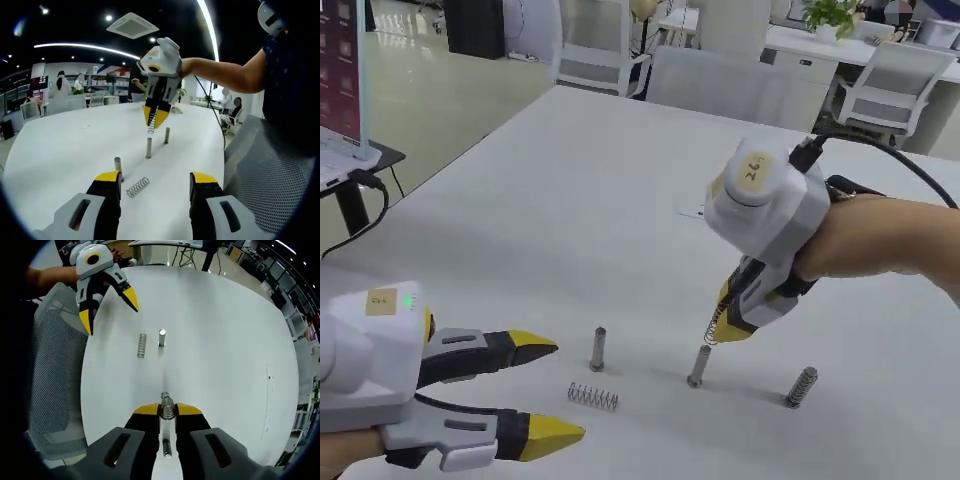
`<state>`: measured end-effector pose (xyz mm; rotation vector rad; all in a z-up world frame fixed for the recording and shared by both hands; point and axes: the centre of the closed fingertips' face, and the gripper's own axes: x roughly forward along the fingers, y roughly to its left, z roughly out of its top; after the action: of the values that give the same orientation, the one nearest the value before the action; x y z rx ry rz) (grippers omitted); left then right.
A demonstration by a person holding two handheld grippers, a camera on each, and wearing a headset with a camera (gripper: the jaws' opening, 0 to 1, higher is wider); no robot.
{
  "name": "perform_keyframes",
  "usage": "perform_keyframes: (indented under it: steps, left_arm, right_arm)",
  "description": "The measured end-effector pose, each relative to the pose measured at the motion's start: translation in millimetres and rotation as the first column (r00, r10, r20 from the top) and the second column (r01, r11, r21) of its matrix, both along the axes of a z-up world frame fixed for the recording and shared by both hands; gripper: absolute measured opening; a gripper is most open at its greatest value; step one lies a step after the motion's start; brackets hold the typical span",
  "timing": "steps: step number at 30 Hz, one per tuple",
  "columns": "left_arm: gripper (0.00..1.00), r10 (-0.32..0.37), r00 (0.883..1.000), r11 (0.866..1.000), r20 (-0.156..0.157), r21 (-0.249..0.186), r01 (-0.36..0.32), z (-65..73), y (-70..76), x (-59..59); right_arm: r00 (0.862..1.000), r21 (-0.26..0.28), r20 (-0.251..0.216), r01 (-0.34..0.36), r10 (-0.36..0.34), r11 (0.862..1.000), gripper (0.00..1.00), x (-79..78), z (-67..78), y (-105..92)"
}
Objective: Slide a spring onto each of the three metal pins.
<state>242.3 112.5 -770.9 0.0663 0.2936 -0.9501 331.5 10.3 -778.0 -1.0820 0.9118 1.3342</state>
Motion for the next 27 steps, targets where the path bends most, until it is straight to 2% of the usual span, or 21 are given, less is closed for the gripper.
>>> perform_keyframes:
  steps: [8,14,27]
  left_arm:
    - [0.50,-0.008,1.000,1.000,-0.004,0.004,0.008,1.0,-0.7,0.2]
    - [0.49,-0.012,1.000,1.000,-0.005,0.007,0.012,0.5,-0.6,0.4]
    - [0.48,-0.010,1.000,1.000,-0.005,0.006,0.010,-0.5,0.9,0.9]
  right_arm:
    - [1.000,0.004,-0.025,0.011,-0.011,1.000,0.09,0.4,-7.0,0.4]
    - [1.000,0.007,-0.028,0.015,-0.015,1.000,0.09,2.6,-9.9,1.7]
    - [0.998,-0.013,-0.051,0.027,-0.027,1.000,0.09,2.6,-33.6,3.8]
